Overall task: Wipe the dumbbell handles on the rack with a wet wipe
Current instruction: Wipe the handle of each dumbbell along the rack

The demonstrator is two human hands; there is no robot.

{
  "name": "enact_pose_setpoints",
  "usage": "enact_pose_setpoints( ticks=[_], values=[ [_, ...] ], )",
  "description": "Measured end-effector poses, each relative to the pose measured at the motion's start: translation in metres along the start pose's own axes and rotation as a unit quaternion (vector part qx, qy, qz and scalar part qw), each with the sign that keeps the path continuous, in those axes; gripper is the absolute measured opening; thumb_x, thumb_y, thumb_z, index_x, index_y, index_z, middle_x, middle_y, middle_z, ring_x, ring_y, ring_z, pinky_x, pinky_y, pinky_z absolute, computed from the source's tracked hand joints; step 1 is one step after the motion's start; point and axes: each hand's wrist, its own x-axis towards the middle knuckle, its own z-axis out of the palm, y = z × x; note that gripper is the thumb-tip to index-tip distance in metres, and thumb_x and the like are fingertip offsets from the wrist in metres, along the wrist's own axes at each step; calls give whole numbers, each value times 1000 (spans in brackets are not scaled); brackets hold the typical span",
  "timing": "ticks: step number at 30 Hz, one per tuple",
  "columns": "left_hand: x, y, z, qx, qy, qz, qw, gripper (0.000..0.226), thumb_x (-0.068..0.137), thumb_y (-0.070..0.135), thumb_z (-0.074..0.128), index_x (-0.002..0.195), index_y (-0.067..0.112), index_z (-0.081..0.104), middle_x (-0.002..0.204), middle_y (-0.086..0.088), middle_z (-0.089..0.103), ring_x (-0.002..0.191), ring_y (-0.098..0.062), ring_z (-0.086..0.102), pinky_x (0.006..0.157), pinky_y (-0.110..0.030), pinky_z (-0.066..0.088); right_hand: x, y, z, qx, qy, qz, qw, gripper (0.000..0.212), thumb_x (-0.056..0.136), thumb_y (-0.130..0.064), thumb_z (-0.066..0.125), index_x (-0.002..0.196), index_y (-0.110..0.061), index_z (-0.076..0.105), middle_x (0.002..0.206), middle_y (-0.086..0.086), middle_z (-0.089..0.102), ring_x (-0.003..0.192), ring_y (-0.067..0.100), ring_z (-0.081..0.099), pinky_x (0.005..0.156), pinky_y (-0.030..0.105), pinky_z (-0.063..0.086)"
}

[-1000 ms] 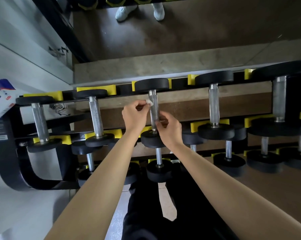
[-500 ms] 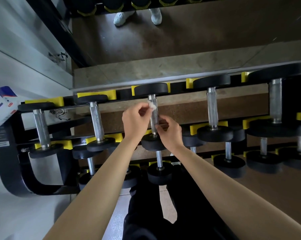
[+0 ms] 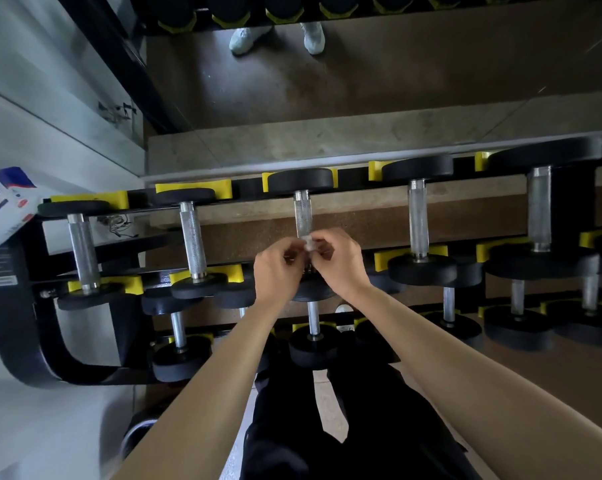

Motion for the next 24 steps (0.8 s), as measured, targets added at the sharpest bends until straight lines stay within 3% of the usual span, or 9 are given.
enact_pose_setpoints(
  ticks=[3, 8, 13, 19, 24],
  values=[
    [-7, 1, -4, -70, 1, -38, 997, 24, 88, 0, 70, 102, 19, 67, 93, 16, 72, 89, 4, 68, 76, -14, 55, 11, -7, -8, -30, -13, -2, 999, 14, 88, -9, 73, 102, -13, 73, 95, -3, 69, 87, 11, 64, 83, 31, 56],
    [-15, -6, -5, -81, -24, -76, 994, 34, 91, 5, 69, 121, 22, 67, 108, 19, 71, 97, 6, 67, 82, -11, 53, 50, -22, -19, 19, 85, 50, 995, 10, 91, -18, 74, 100, -16, 70, 87, -9, 68, 81, 7, 64, 79, 23, 52],
    [-17, -10, -4, -66, -44, -97, 992, 34, 95, 11, 67, 126, 23, 71, 109, 14, 73, 96, 5, 67, 86, -7, 51, 55, -17, -10, -17, 46, 58, 997, 4, 93, -21, 71, 92, -18, 69, 83, -8, 68, 82, 11, 65, 79, 32, 55],
    [-15, -8, -2, -66, -44, -98, 992, 38, 89, 11, 74, 126, 20, 71, 111, 8, 75, 101, -5, 69, 95, -27, 57, 21, 6, -11, -58, -40, 77, 994, 8, 90, -21, 73, 88, -14, 70, 81, -2, 70, 77, 13, 65, 72, 30, 54],
    [-14, -1, -4, -62, -30, -75, 995, 39, 87, 10, 77, 122, 24, 69, 115, 10, 69, 102, -2, 65, 91, -24, 54, 12, 8, -18, -86, -115, 91, 985, 9, 87, -24, 77, 83, -19, 70, 80, -5, 68, 75, 10, 62, 68, 25, 45]
  ],
)
